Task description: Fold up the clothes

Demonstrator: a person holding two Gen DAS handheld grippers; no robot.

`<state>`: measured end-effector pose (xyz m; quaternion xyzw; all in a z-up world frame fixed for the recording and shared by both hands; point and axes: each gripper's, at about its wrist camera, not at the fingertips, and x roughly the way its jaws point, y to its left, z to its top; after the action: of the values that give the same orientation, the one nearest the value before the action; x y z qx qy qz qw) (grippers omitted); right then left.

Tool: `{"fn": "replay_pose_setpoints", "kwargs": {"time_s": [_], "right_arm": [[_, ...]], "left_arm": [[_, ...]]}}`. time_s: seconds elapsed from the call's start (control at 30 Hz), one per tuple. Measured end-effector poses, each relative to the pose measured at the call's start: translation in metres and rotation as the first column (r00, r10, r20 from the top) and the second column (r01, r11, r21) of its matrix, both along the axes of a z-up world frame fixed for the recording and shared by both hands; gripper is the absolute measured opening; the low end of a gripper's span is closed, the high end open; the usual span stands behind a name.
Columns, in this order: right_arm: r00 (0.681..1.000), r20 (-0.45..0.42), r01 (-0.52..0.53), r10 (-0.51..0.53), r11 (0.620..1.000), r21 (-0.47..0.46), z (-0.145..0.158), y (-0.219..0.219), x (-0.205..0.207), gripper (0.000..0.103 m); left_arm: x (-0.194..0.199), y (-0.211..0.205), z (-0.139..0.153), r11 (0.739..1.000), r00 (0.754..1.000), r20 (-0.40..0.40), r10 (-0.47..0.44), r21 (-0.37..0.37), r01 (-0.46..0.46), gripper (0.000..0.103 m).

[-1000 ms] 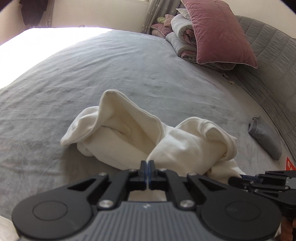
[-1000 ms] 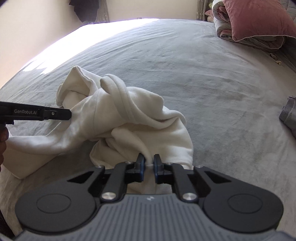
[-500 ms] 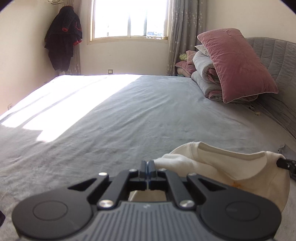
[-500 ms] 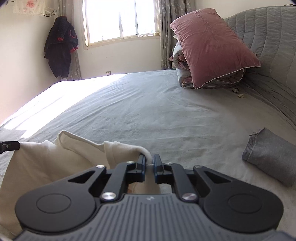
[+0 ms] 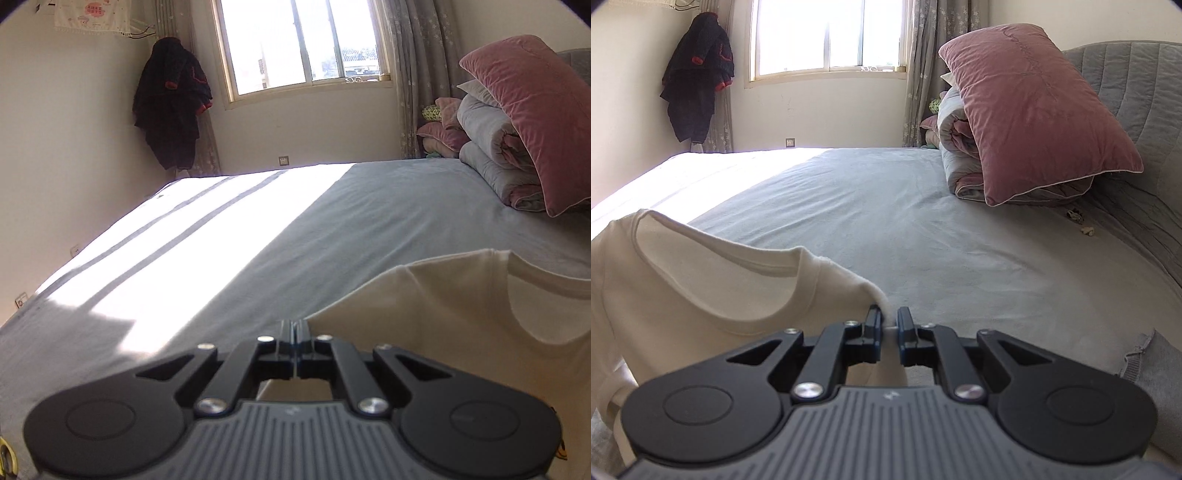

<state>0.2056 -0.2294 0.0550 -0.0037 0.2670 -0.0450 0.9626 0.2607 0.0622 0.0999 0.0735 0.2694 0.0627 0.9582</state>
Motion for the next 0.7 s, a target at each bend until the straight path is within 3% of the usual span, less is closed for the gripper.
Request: {"fn": "replay_pose_setpoints", "kwargs": {"time_s": [0.27,0.53,0.6,0.67,0.7], "right_arm": [[0.999,-0.039,-0.03,0.028,0.998,-0.047,-0.039,0.02,0.052,0.01],[0.993,-0.108,-0.044,0.038,0.998,-0.055,-0.072,0.033,0.065,0.011],[0.992,-0.121,-0.045,0.039,0.998,-0.046,-0.071,0.035,0.061,0.017],[0.99,-0.134,-0.05,0.045,0.998,-0.036,-0.067,0.036,0.055,0.019],[0.989,-0.141,-0.055,0.05,0.998,-0.032,-0.064,0.036,0.051,0.02]], "left_arm": [[0.055,0.004,-0.044,0.999,0.998,-0.04,0.046,0.019,-0.046,0.001],[0.057,0.016,-0.077,0.998,0.992,-0.108,0.066,0.018,-0.064,0.004],[0.05,0.02,-0.076,0.999,0.993,-0.107,0.053,0.003,-0.053,0.01],[0.041,0.025,-0.071,0.999,0.993,-0.114,0.036,-0.031,-0.04,0.036],[0.036,0.026,-0.069,0.998,0.993,-0.117,0.029,-0.048,-0.035,0.04]]}}
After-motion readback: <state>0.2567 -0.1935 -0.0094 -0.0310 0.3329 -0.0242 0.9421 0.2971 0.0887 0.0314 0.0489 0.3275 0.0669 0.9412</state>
